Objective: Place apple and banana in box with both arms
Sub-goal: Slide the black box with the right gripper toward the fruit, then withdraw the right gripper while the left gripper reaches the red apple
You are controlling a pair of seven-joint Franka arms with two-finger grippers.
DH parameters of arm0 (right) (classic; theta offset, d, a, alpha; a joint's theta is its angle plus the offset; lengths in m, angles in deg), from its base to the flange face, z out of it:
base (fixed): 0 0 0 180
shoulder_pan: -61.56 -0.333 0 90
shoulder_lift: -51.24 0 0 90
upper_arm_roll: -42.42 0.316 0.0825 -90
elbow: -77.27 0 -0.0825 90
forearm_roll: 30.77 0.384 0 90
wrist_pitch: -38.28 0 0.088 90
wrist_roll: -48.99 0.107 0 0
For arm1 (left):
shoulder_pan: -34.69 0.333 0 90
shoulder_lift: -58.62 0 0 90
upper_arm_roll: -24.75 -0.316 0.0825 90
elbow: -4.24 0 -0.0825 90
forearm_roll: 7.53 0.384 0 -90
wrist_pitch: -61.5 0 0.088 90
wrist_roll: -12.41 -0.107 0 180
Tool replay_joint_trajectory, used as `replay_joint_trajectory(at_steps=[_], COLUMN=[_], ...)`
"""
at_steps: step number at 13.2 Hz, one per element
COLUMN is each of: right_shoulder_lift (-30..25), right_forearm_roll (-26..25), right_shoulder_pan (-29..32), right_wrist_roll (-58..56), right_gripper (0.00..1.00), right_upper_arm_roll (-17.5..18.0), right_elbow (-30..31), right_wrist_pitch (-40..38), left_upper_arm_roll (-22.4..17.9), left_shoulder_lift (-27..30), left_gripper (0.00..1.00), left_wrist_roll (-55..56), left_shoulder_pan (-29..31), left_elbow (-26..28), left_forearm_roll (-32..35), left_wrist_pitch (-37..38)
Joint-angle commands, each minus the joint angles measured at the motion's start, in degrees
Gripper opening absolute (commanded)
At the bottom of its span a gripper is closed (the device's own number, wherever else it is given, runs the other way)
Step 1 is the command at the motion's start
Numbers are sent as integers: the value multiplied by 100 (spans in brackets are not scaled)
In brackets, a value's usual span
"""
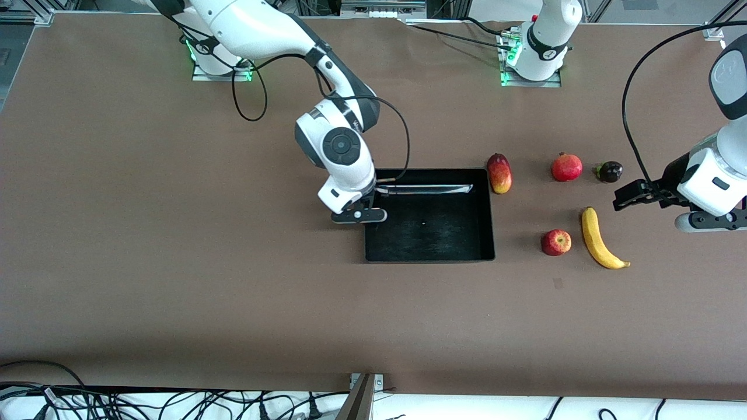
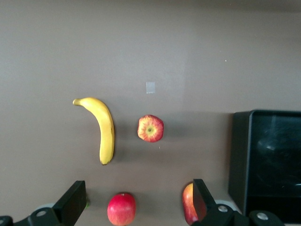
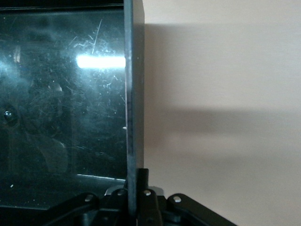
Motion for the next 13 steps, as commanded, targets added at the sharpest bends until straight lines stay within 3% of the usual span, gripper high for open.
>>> replay_joint_trajectory(at_steps=[1, 5, 6, 7, 11, 13], right_shoulder_lift=[241, 444, 453, 461, 15, -441], right_forearm_roll=[-59, -138, -138, -156, -86, -59], right_shoulder_pan=[-165, -280, -271, -271, -131, 62], right_wrist_roll=[281, 308, 334, 343, 273, 238], right_gripper=[0, 0, 9, 99, 100, 100], right_upper_arm_roll=[-119, -136, -136, -136, -189, -224], right_elbow=[-260, -260, -251, -242, -242, -242], right_wrist_pitch=[357, 674, 719, 754, 807, 300], left_upper_arm_roll=[1, 1, 1, 1, 1, 1], left_shoulder_lift=[-166, -394, -509, -614, -879, -1010], left_gripper=[100, 100, 100, 100, 100, 100], left_wrist_roll=[-57, -65, -65, -65, -65, -65], left_shoulder_pan=[25, 25, 16, 25, 25, 25], left_elbow=[107, 415, 433, 441, 617, 688], left_forearm_roll=[-127, -144, -144, -144, -127, -118], left_wrist_pitch=[-411, -1133, -1282, -1440, -2028, -2258])
